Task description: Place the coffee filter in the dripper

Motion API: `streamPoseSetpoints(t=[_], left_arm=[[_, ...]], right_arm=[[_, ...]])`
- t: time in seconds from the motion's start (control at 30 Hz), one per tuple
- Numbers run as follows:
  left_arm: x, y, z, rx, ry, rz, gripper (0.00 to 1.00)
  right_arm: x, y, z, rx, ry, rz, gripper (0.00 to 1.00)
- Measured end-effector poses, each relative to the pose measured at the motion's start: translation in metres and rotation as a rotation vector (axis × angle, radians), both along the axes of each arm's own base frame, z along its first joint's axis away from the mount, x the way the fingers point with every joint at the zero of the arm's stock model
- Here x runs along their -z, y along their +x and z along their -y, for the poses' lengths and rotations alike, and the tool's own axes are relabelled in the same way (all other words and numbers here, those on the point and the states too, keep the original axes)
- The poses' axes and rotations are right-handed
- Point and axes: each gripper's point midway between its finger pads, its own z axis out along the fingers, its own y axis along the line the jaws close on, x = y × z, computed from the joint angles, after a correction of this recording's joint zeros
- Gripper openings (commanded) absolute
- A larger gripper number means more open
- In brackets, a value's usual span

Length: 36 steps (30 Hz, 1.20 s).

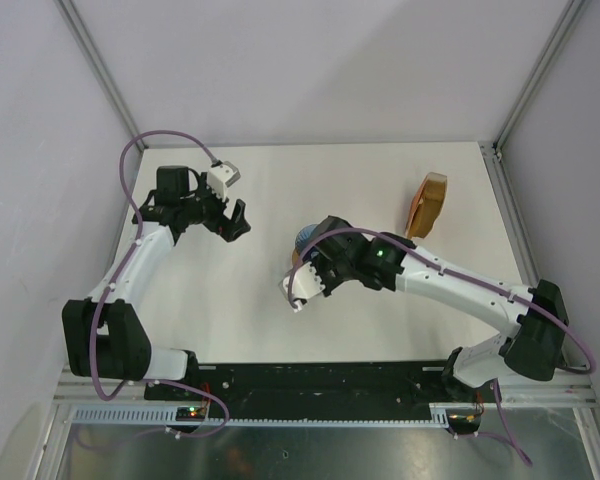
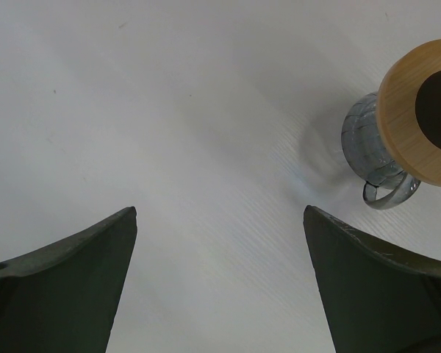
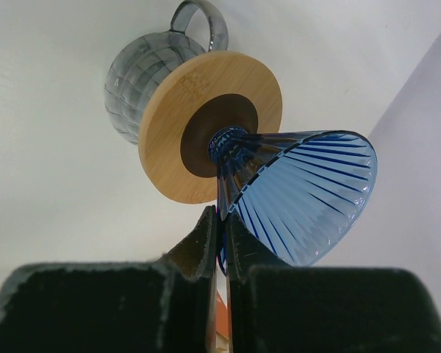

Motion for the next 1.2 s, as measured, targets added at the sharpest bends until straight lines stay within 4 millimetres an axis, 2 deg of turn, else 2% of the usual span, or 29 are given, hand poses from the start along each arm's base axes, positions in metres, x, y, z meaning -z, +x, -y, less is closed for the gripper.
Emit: streamPoseSetpoints(t=[0.37, 0.8, 1.2], left_arm=[[0.002, 0.0, 0.001, 0.005, -0.004, -0.007, 1.0], [0.002, -0.001, 0.002, 0.011, -0.009, -0.008, 1.0], [0.002, -0.001, 0.002, 0.013, -0.009, -0.007, 1.0]], right_arm=[[-0.018, 0.005, -0.003, 0.005, 0.038, 0.008, 0.0], [-0.009, 0.013, 0.0, 0.028, 0.018, -0.006, 0.0], [0.0, 0.011, 0.0, 0.022, -0.003, -0.04, 0.0]])
